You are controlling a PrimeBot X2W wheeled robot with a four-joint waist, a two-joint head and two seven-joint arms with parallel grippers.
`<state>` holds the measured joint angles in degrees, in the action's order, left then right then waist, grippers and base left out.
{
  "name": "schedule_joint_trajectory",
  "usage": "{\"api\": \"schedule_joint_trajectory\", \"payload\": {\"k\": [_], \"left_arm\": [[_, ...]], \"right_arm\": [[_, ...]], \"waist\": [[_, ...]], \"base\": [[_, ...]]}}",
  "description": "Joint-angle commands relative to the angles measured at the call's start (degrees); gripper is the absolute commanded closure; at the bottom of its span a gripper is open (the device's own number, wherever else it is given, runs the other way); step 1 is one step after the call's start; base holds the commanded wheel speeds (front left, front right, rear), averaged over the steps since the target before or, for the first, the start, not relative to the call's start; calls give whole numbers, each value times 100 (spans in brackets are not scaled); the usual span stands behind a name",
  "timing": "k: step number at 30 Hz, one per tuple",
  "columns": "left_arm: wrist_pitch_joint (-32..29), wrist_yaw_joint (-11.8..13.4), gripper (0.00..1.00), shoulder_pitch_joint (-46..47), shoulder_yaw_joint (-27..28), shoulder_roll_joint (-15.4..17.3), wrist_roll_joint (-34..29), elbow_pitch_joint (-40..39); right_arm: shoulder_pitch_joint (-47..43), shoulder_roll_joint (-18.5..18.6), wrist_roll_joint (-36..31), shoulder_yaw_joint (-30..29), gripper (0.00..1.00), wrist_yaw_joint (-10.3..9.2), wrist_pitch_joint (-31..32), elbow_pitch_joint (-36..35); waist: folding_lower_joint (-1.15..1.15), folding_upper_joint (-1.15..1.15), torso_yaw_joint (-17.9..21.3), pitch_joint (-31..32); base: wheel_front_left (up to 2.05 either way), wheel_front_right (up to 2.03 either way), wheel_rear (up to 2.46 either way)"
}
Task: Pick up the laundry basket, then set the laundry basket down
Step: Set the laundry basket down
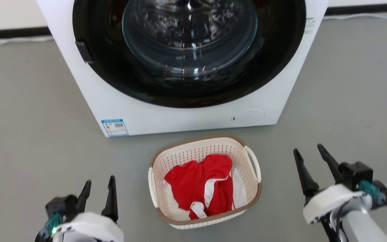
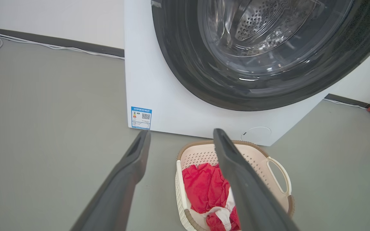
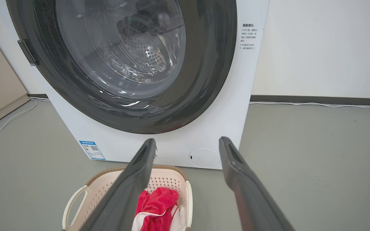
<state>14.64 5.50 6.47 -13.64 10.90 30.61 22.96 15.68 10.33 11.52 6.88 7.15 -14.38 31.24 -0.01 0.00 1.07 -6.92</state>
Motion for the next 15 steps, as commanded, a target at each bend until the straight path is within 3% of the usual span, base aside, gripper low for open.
{"api": "schedule_joint_trajectory", "payload": {"k": [1, 15], "left_arm": [[36, -32, 0, -29, 289, 62, -116, -252], [36, -378, 0, -1138, 1120, -358, -627, -897]], "right_arm": [[-125, 5, -77, 47, 0, 34, -62, -216], [-1125, -267, -241, -356, 0, 34, -62, -644]], "waist": [[1, 0, 42, 120], [1, 0, 86, 576]], "base": [[0, 0, 0], [0, 0, 0]]}}
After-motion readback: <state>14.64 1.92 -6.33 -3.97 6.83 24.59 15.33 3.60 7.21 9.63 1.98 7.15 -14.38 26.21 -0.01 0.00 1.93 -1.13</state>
